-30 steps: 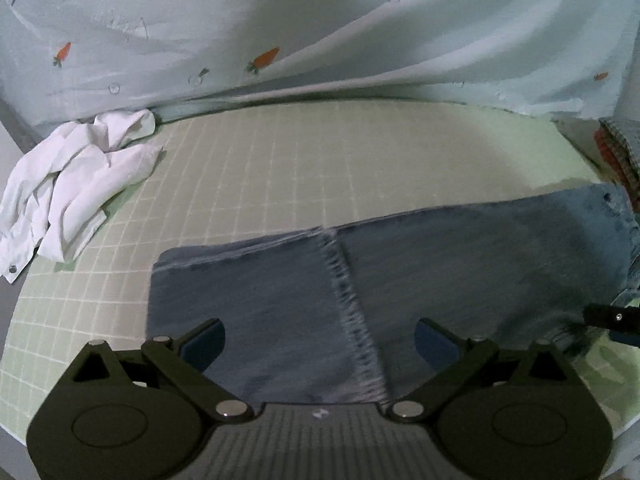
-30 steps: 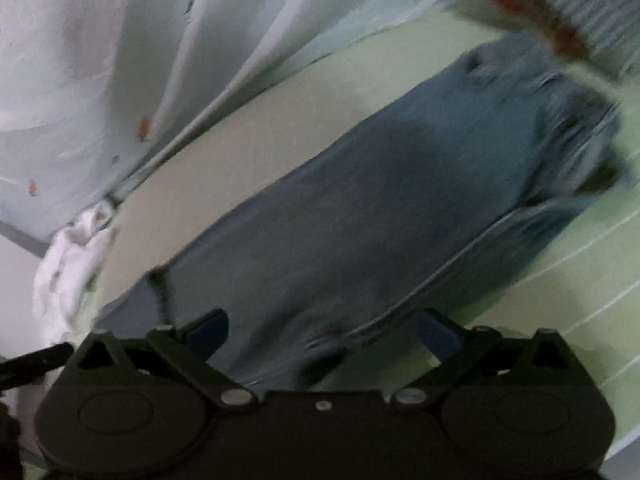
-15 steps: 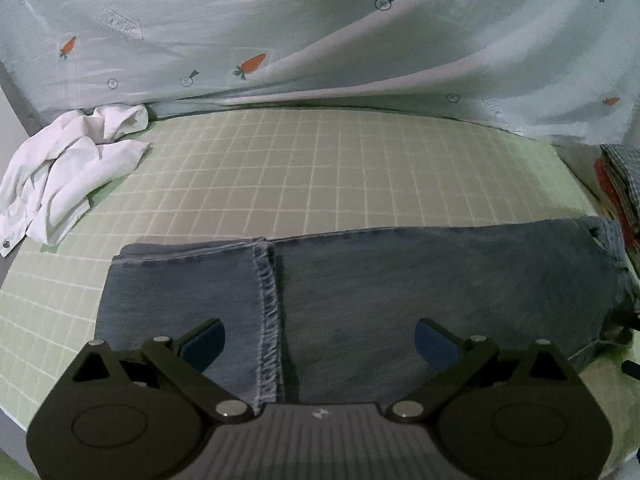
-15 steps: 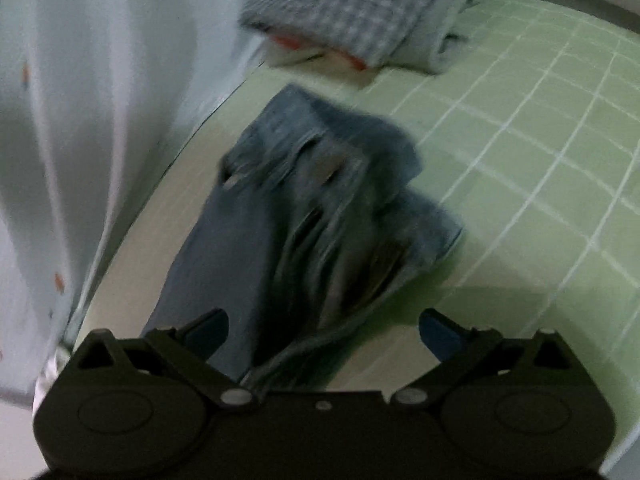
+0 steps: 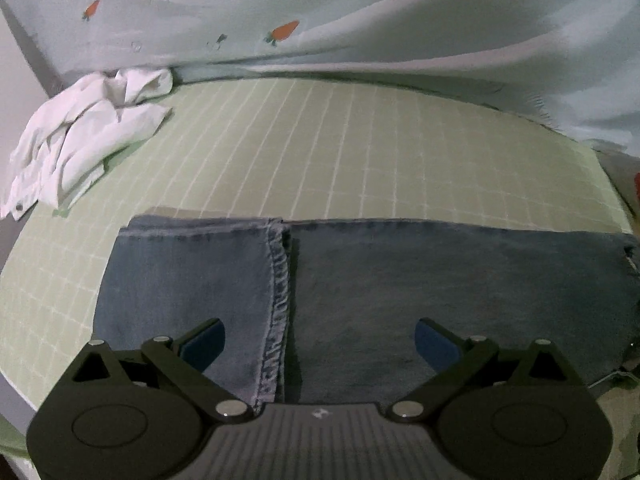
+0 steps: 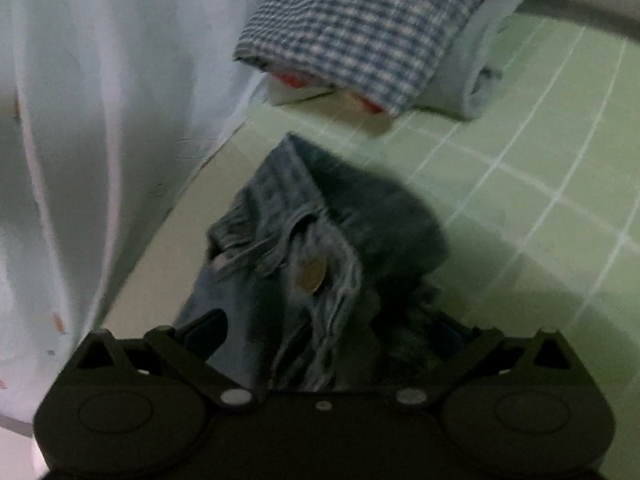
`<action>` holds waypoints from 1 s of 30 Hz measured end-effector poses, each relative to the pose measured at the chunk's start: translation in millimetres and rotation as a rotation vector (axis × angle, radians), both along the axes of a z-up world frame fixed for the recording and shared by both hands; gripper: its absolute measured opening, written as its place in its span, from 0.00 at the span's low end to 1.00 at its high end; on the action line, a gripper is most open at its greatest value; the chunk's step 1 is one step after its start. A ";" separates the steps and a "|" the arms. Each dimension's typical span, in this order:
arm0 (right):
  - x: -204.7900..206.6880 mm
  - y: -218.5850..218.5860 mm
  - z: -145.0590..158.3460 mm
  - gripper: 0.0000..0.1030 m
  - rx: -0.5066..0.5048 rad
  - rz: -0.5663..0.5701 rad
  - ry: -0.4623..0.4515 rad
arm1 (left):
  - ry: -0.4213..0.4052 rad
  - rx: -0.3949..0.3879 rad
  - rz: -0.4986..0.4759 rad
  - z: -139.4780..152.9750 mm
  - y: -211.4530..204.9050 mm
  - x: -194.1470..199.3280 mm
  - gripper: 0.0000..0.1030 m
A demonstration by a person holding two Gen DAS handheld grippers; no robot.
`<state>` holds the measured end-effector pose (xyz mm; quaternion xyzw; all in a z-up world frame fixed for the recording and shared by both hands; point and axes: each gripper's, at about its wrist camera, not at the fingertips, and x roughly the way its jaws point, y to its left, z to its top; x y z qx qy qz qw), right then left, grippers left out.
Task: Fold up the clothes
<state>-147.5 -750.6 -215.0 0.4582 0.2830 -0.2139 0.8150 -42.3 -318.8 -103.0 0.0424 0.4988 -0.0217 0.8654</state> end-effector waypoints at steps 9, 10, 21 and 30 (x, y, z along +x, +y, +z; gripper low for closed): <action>-31.6 3.9 -31.7 1.00 0.420 -0.097 -0.236 | 0.044 -0.016 0.061 -10.2 15.1 -2.6 0.97; -28.7 2.8 -31.6 1.00 0.427 -0.097 -0.228 | 0.051 -0.021 0.060 -11.8 16.2 -3.5 0.97; 40.9 15.6 4.9 0.63 0.080 0.054 0.030 | 0.040 -0.040 0.057 -11.1 30.2 -15.0 0.97; 60.8 79.1 66.2 0.20 -0.406 0.224 0.070 | 0.045 -0.055 0.093 -10.2 69.9 -22.0 0.97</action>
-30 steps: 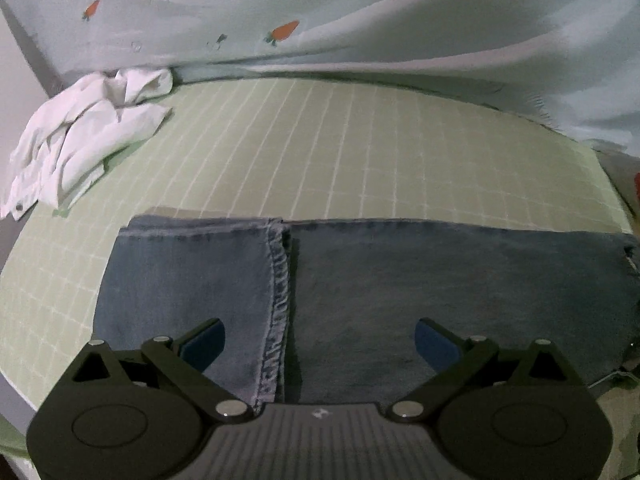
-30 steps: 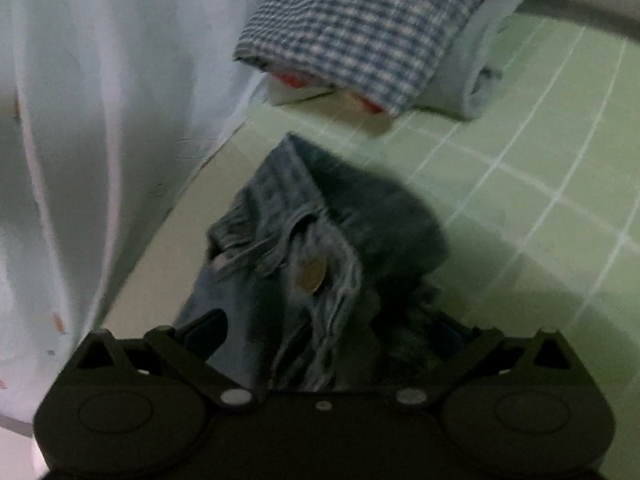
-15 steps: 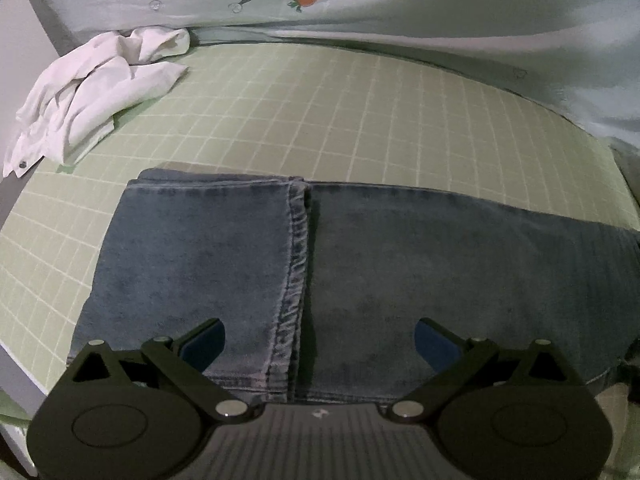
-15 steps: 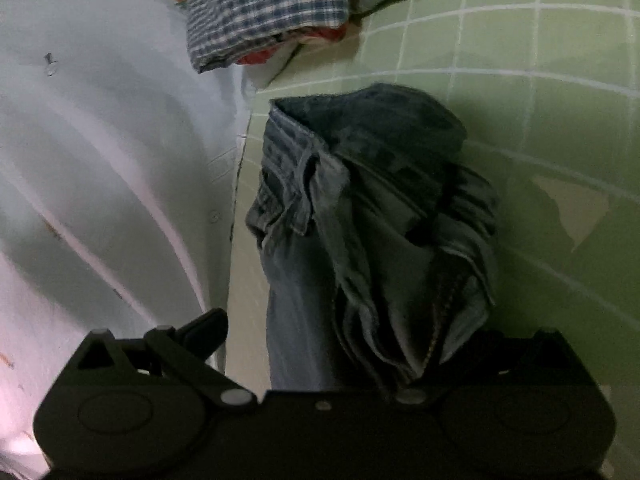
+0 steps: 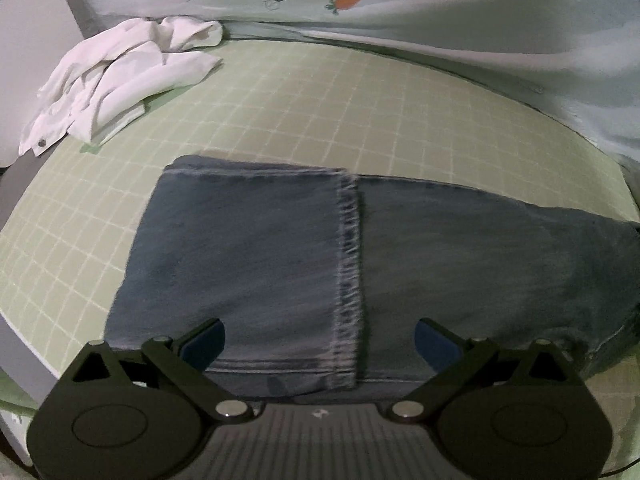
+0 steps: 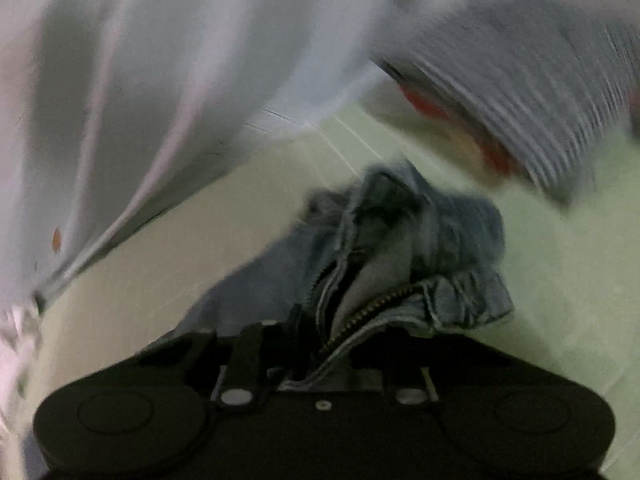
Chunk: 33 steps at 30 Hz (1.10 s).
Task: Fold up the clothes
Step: 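Grasp the jeans waistband with the right gripper and fold it over the legs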
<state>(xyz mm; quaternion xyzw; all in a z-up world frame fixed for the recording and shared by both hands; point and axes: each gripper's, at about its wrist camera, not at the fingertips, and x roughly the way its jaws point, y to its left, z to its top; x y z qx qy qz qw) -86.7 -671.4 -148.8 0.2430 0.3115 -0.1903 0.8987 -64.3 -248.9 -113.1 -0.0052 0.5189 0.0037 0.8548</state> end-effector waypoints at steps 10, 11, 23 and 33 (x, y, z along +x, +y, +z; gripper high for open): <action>13.4 193.3 52.1 0.17 -0.711 0.522 -0.049 | -0.004 -0.025 0.033 6.9 62.1 -1.5 0.97; 11.9 217.0 46.3 0.17 -0.768 0.599 -0.049 | -0.003 -0.028 0.034 6.9 68.2 -1.1 0.97; -27.6 359.0 -67.1 0.34 -1.153 1.032 0.217 | -0.001 -0.047 0.066 3.8 128.6 5.9 0.97; -19.1 321.0 -26.6 0.82 -0.695 0.727 0.300 | 0.011 -0.058 -0.014 0.4 127.1 17.4 0.97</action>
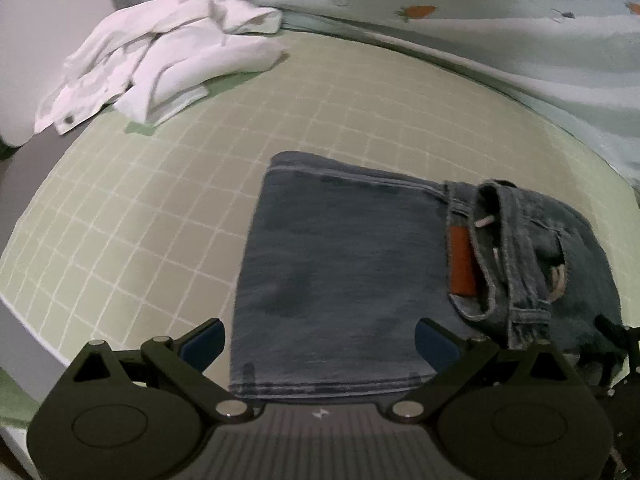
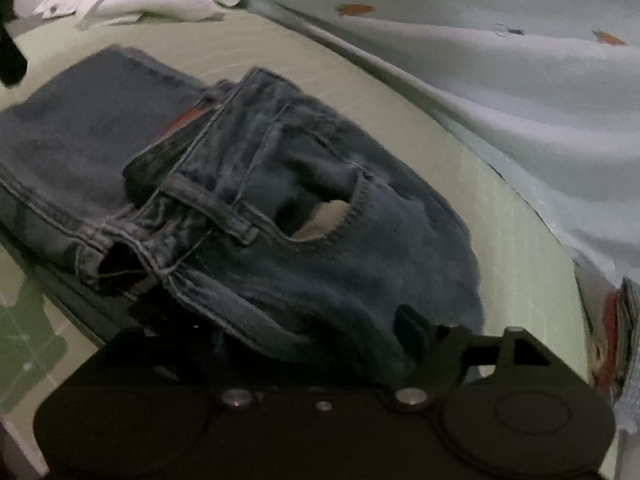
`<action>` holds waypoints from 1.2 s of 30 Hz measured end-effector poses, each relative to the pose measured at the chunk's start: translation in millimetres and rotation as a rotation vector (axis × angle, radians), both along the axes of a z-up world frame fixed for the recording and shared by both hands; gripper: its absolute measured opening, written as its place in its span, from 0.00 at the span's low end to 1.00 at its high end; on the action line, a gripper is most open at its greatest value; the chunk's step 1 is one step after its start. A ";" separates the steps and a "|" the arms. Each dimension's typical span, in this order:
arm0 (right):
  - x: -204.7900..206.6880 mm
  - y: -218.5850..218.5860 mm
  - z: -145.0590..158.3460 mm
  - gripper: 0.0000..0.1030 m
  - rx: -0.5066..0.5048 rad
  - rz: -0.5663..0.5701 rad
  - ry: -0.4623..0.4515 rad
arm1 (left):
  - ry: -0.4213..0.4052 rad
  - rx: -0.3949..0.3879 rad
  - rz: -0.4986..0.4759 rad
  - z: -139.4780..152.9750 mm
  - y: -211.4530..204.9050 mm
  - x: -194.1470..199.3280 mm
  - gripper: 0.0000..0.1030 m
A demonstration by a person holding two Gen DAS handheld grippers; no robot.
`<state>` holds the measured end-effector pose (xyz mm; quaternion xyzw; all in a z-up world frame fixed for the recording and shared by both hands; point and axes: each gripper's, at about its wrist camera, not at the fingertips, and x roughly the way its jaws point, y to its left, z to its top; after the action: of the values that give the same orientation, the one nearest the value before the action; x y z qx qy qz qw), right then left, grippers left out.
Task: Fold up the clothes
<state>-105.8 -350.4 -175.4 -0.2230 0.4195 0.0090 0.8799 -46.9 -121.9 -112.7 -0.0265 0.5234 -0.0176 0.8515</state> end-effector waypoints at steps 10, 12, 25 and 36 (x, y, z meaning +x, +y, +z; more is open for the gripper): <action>-12.2 -49.6 38.2 0.96 0.246 -0.147 -0.055 | -0.013 0.014 -0.083 1.7 -35.6 3.4 0.97; -13.6 -64.7 44.5 0.96 0.291 -0.192 -0.085 | -0.017 0.016 -0.100 2.3 -45.9 3.2 0.97; -1.8 -149.2 28.1 0.98 0.554 -0.430 -0.087 | -0.027 0.065 -0.122 5.1 -82.3 3.3 0.97; 36.1 -184.3 -19.4 1.00 0.817 -0.550 0.000 | 0.011 0.118 -0.008 -0.8 -70.0 10.8 0.97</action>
<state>-69.7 -534.7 -194.8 0.2590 0.4251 -0.0598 0.8653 -36.1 -191.9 -113.5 0.0255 0.5284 0.0102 0.8486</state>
